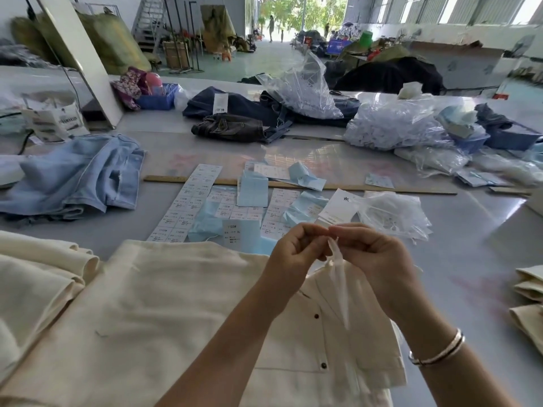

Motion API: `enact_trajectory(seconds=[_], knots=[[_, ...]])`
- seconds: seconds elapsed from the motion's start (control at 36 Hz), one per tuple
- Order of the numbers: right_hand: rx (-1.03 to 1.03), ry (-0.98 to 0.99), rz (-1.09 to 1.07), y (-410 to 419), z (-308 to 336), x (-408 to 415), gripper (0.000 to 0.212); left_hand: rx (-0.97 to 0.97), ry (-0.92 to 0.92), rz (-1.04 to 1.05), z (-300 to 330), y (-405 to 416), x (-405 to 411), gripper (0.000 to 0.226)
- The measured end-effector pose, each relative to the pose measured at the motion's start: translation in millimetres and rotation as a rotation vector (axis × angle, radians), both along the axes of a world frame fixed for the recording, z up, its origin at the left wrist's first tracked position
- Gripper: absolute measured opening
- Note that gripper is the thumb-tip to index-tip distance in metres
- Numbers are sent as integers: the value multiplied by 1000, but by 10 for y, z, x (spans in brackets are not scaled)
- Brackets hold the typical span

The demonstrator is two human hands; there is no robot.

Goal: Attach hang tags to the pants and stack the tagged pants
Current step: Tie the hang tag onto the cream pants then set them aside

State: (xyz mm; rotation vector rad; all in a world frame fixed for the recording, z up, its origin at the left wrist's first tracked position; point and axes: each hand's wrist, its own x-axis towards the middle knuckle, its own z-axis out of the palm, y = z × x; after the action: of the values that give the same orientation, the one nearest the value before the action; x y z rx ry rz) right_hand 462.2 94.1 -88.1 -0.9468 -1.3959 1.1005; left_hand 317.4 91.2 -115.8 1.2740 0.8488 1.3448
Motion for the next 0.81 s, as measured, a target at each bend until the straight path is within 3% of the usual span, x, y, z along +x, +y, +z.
enact_trajectory(seconds=[0.17,0.25,0.33,0.44,0.53,0.61,0.69,0.81], knots=[[399,-534,-213,20,-7,12,22,-26,-27,4,-4,-81,-35,15],[489,-635,-299,58,-6,42,17,-43,1,31,14,-73,-74,18],[407,-499,-278,57,3,48,20,-44,50,55,30,-41,-105,27],[-15,67,-180,51,23,-26,33,43,127,-7,65,-9,-148,42],[-194,266,-72,63,24,-34,27,-1,81,-79,68,15,-154,32],[-239,268,-8,64,18,-9,26,-85,-14,-120,48,17,-203,22],[-219,187,24,57,7,31,27,-80,82,-98,23,-1,-258,21],[-62,-3,-81,40,-12,-3,36,-107,163,-95,-28,-7,-275,37]])
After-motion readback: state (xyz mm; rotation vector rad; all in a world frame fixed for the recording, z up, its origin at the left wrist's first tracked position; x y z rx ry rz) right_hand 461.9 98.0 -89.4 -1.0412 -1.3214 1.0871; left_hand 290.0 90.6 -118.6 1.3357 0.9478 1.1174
